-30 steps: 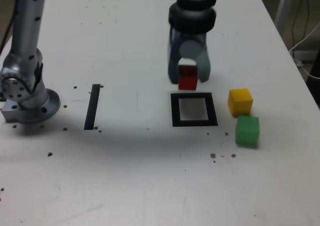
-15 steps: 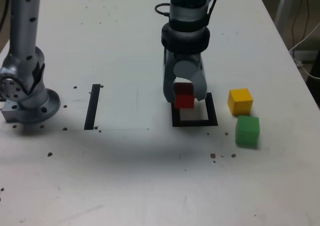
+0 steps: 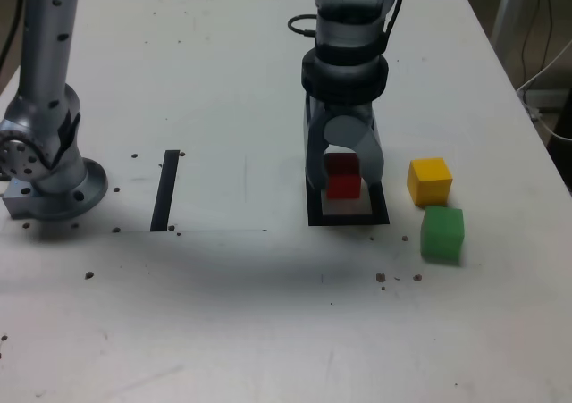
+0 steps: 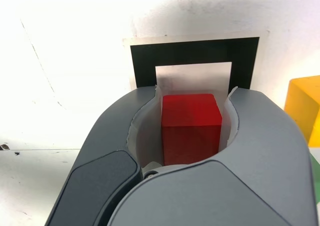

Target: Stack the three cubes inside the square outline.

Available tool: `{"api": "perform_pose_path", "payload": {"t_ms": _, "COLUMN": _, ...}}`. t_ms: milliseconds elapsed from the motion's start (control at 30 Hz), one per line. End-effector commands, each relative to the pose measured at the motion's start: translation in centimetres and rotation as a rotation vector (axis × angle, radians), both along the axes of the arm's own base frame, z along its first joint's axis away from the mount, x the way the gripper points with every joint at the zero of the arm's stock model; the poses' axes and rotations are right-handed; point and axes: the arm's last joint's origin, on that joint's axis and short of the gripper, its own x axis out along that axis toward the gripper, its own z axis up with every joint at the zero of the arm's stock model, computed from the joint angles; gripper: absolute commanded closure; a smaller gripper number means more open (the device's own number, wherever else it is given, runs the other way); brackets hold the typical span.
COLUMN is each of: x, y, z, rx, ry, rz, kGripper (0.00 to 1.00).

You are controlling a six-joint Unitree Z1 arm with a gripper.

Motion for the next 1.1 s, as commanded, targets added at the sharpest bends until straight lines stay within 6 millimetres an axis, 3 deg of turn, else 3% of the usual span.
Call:
{"api": "perform_pose_path", "payload": {"t_ms": 0, "x": 0.2, "y": 0.0, "z": -0.5, "rx": -0.001, "ry": 0.006, "rz": 0.005, "kGripper": 0.74}}
{"api": "perform_pose_path", "payload": {"t_ms": 267, "x": 0.5, "y": 0.0, "z": -1.3, "rx": 0.005, "ry": 0.000, "rz": 0.007, "kGripper": 0.70}}
{"api": "perform_pose_path", "payload": {"t_ms": 367, "x": 0.7, "y": 0.0, "z": -1.3, "rx": 0.004, "ry": -0.009, "rz": 0.007, "kGripper": 0.64}}
{"api": "perform_pose_path", "payload": {"t_ms": 600, "x": 0.6, "y": 0.0, "z": -1.2, "rx": 0.003, "ry": -0.025, "rz": 0.009, "kGripper": 0.13}}
{"api": "perform_pose_path", "payload": {"t_ms": 700, "x": 0.4, "y": 0.0, "z": -1.1, "rx": 0.005, "ry": -0.026, "rz": 0.009, "kGripper": 0.02}}
{"api": "perform_pose_path", "payload": {"t_ms": 900, "x": -0.5, "y": 0.1, "z": -0.5, "rx": 0.007, "ry": -0.017, "rz": 0.010, "kGripper": 0.01}}
{"api": "perform_pose_path", "payload": {"t_ms": 1067, "x": -1.4, "y": 0.2, "z": 1.8, "rx": 0.024, "ry": -0.041, "rz": 0.019, "kGripper": 0.01}}
